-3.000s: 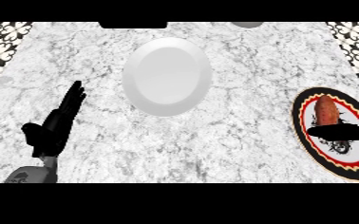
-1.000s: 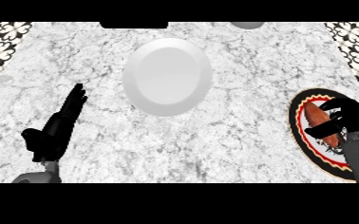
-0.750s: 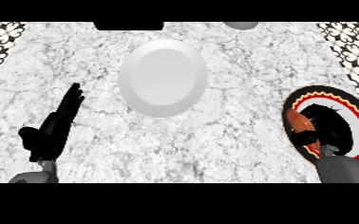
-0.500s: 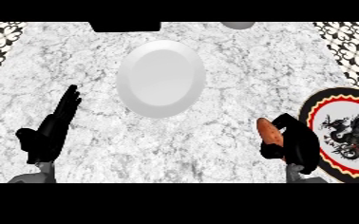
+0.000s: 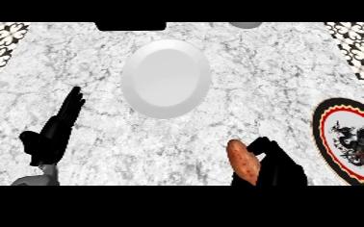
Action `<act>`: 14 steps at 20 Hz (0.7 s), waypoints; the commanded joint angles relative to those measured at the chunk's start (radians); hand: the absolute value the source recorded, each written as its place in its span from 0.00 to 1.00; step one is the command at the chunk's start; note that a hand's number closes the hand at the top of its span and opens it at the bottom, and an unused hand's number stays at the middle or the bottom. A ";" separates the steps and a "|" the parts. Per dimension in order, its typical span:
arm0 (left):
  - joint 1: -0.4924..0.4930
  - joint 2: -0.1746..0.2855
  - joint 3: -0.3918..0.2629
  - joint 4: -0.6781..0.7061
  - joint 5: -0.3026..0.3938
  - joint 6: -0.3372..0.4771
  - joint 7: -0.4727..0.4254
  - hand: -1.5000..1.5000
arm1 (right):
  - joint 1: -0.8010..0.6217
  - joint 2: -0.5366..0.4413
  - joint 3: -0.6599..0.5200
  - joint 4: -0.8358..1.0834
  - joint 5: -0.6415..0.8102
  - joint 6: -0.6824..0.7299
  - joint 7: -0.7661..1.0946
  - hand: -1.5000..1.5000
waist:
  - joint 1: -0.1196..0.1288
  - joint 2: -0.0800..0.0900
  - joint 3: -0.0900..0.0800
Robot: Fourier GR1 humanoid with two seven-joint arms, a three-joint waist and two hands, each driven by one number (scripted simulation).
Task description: Pick the sweet potato from the plate and place it in the plate
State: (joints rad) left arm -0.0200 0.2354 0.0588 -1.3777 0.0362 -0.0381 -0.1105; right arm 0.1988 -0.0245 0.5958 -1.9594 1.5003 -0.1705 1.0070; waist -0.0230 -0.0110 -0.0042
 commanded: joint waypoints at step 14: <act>-0.013 -0.002 -0.006 0.023 -0.025 -0.026 -0.027 0.50 | -0.524 0.023 0.155 -0.052 0.107 0.294 0.337 1.00 | 0.044 0.013 0.003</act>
State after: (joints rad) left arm -0.0534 0.2313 0.0600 -1.3460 0.0246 -0.0593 -0.1191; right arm -0.1630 -0.0295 0.7886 -2.0555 1.6959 0.0182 1.1565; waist 0.0112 0.0005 -0.0016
